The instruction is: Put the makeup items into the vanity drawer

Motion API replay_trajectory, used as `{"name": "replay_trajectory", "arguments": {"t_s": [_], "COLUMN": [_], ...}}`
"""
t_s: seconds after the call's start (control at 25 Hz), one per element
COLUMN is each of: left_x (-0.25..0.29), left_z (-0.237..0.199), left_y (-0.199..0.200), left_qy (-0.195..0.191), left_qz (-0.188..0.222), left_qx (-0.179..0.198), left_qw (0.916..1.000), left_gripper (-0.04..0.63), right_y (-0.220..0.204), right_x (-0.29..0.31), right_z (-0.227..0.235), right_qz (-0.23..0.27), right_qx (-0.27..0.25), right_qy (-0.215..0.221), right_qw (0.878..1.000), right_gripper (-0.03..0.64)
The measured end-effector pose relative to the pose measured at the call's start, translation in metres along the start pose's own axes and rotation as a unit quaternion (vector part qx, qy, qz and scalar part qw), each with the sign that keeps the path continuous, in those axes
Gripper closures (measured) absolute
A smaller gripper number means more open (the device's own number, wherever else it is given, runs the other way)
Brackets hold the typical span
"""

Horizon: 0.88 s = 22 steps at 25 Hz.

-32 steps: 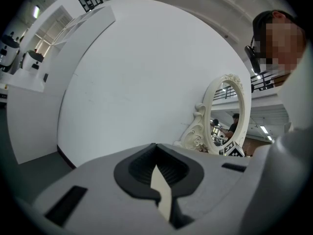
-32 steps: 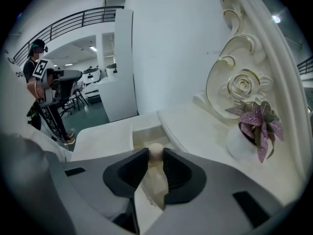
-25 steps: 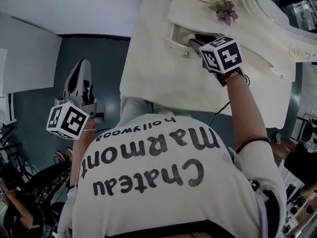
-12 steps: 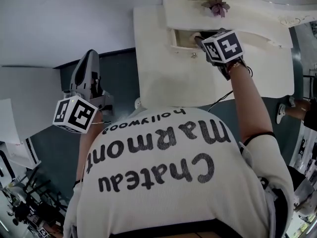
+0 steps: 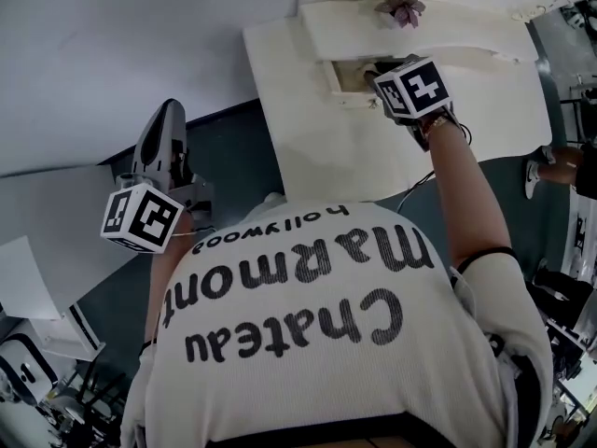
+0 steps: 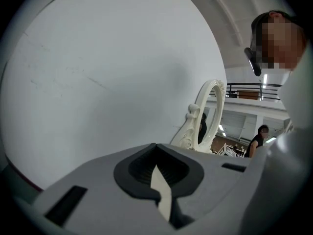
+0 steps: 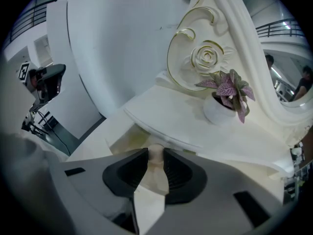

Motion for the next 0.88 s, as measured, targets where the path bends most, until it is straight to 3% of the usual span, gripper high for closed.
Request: {"name": "replay_trajectory", "arguments": {"t_s": [0.2,0.88], "left_x": [0.006,0.003], "left_z": [-0.009,-0.03], "left_y": [0.002,0.003], "left_qy": [-0.022,-0.036], "left_qz": [-0.01,-0.022], "left_qx": [-0.004,-0.012], "left_qw": [0.9997,0.999], "left_gripper": [0.588,0.588], "right_y": [-0.001,0.007], "right_x": [-0.006,0.001], "right_z": [-0.004,-0.021], "right_qz": [-0.008,-0.023], "right_qx": [0.017,0.02], "right_qy": [-0.017,-0.025], "right_qw": [1.0,0.999], "right_gripper": [0.499,0.489]}}
Point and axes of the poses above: the fingertips, and each gripper's own axes: x forward along the fingers, z to its right, y out of its top, the point moved 2 cm from there along -x, backward along the fingers, and after that the axes turned 9 degrees about -z, right-handed, at the moved point
